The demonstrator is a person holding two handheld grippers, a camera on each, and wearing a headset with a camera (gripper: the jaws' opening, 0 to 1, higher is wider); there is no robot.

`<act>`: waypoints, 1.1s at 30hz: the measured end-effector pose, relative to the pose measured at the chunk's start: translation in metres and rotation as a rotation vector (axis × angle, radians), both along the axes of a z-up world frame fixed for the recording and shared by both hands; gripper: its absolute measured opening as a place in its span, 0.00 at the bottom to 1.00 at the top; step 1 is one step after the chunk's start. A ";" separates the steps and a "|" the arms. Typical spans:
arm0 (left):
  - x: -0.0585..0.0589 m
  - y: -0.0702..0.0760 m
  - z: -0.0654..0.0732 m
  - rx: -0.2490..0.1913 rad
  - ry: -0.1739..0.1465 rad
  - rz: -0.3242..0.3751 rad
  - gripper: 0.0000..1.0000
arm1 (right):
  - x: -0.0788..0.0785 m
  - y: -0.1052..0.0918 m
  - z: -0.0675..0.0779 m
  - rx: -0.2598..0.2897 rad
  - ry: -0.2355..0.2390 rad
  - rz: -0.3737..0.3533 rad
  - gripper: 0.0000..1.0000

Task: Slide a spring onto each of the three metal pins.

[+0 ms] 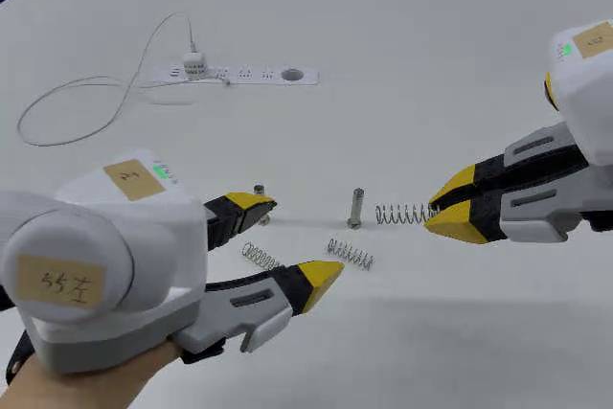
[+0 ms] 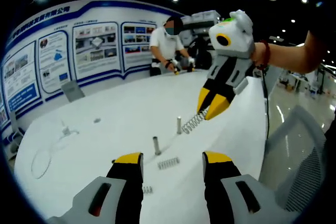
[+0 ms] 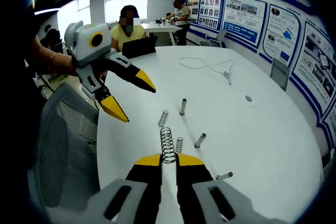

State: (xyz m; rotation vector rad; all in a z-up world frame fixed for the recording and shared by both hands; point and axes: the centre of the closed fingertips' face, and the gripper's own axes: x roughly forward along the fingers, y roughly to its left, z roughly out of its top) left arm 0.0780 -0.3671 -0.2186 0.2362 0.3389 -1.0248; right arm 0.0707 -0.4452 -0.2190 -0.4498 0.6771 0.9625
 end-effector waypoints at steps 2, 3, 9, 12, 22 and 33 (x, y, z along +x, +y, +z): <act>-0.001 -0.004 0.002 -0.006 -0.009 -0.018 0.45 | -0.002 0.005 0.001 0.004 0.006 0.014 0.10; -0.001 -0.006 0.002 -0.003 -0.015 -0.025 0.44 | -0.002 0.006 0.002 0.005 0.005 0.020 0.10; -0.004 -0.017 0.001 0.037 -0.058 -0.084 0.38 | -0.006 0.018 0.002 0.010 0.009 0.057 0.10; -0.006 -0.021 -0.001 0.055 -0.067 -0.113 0.37 | -0.009 0.022 0.002 0.011 0.018 0.071 0.10; -0.015 -0.030 -0.004 0.085 -0.094 -0.184 0.28 | -0.018 0.031 0.002 0.005 0.034 0.122 0.10; -0.021 -0.032 -0.006 0.104 -0.098 -0.231 0.18 | -0.027 0.036 0.000 -0.004 0.050 0.161 0.10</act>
